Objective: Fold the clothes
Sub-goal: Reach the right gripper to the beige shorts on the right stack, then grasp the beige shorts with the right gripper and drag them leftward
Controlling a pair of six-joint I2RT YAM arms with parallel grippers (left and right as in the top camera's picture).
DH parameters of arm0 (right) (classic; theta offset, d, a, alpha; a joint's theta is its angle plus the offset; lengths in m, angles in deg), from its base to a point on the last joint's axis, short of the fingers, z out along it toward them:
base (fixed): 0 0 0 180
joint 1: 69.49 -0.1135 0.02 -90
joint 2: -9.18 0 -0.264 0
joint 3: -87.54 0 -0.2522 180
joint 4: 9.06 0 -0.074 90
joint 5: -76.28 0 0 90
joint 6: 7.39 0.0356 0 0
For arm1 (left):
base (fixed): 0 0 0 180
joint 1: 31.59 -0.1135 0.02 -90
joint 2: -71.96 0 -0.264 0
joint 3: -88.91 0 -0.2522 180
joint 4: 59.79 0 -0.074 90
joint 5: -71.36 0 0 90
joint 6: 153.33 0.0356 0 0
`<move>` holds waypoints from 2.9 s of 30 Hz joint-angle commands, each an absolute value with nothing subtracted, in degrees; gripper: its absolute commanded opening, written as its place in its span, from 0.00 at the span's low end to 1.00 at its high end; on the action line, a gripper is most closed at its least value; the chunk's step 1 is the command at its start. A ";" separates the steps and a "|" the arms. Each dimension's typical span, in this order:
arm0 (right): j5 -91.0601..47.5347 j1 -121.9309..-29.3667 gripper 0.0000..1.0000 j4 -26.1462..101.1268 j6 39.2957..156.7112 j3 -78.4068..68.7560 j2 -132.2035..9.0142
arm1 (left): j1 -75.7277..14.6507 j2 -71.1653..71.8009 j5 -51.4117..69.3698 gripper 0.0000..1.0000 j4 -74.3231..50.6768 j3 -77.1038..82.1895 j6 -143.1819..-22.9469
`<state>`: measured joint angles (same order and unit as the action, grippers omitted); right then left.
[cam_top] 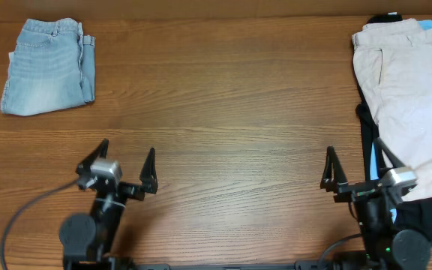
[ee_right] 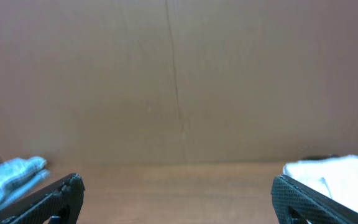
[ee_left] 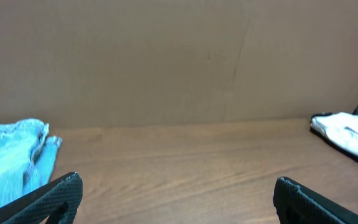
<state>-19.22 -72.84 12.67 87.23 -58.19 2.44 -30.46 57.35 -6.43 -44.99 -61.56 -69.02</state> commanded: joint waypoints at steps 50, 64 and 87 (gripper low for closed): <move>-27.52 -29.24 0.84 59.80 77.57 28.34 -117.80 | -24.78 -36.28 7.03 1.00 -14.61 12.07 -69.76; -39.57 -29.24 0.20 55.14 77.85 28.17 -123.70 | -23.21 -36.46 2.62 0.92 -14.59 12.09 -73.28; -31.57 -47.51 0.12 81.11 80.85 31.95 -98.96 | -23.97 -29.44 1.74 1.00 -6.54 13.69 -67.58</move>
<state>-33.86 -43.20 78.20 80.61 31.47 -99.22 -23.42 -32.30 2.12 -7.31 12.07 -69.83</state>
